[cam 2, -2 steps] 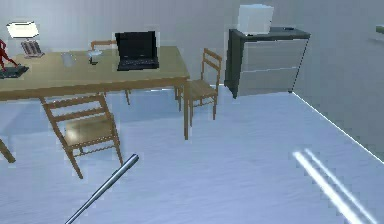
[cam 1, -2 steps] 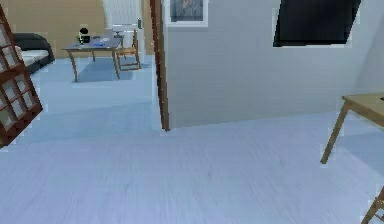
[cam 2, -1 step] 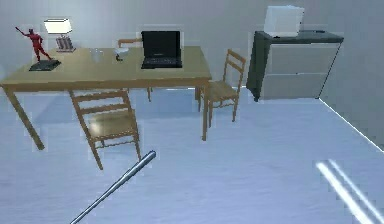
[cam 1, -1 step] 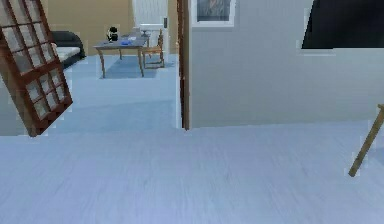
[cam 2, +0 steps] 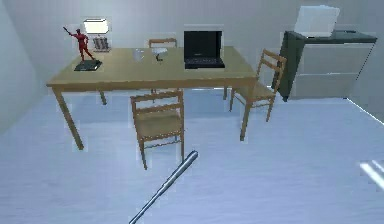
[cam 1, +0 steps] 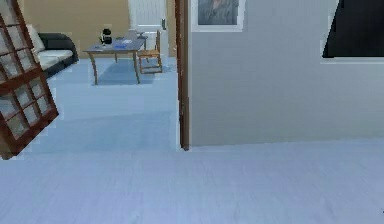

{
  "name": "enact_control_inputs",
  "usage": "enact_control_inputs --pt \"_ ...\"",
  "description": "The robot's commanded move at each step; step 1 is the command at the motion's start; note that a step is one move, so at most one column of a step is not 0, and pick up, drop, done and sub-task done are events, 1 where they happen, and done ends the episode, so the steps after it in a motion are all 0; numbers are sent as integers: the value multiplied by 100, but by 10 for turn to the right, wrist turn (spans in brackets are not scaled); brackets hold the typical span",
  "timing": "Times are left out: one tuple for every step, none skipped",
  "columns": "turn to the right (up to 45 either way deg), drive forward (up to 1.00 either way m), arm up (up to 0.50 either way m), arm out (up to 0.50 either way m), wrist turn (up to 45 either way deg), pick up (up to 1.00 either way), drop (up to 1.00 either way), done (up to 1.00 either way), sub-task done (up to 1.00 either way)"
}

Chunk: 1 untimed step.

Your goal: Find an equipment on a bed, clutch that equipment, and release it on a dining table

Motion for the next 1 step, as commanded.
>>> enact_control_inputs --pt "-450 0 0 0 0 0 0 0 0"
